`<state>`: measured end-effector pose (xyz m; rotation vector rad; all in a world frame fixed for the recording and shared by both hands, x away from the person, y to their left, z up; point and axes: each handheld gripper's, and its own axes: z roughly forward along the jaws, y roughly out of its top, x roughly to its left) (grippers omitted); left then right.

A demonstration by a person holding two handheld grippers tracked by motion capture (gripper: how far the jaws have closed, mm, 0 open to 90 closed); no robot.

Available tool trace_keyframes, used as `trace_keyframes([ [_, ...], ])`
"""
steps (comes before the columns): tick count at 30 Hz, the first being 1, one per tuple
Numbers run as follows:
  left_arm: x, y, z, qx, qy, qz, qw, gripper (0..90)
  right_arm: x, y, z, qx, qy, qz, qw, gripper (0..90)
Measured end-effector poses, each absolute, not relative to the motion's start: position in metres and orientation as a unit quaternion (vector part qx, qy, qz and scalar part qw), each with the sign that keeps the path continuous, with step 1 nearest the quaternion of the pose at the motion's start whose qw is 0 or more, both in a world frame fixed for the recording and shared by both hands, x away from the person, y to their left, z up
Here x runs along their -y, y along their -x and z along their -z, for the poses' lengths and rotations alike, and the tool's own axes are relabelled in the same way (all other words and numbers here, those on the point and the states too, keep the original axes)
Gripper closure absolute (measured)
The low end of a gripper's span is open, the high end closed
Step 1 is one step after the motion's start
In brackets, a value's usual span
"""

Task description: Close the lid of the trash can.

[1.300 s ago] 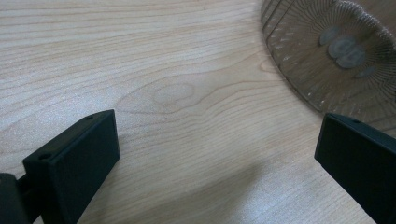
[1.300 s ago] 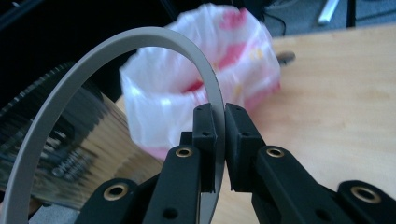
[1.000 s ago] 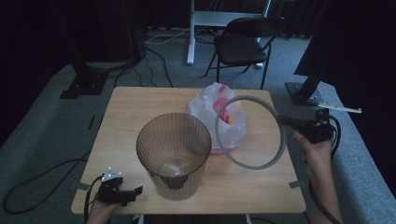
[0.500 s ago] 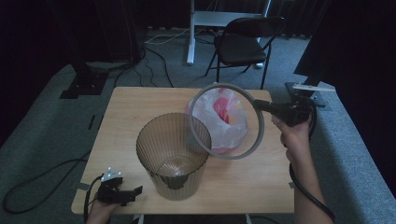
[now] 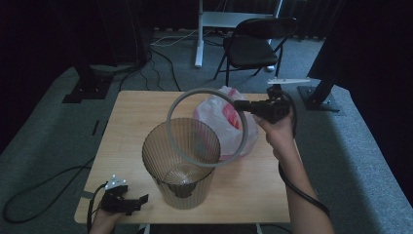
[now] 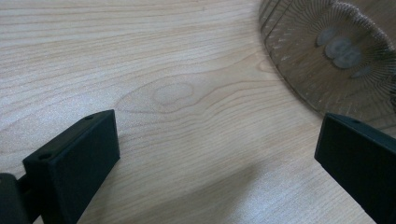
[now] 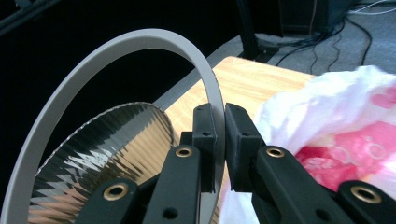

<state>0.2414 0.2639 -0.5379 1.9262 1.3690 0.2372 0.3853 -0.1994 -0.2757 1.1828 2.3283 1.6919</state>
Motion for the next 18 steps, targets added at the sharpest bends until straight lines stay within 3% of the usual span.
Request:
trace_keyframes([
  [18,-0.264,-0.241,0.538,-0.533,-0.753,-0.092,0.376,0.0,0.137,-0.393,0.291,-0.790,-0.346,-0.507,-0.020,83.6],
])
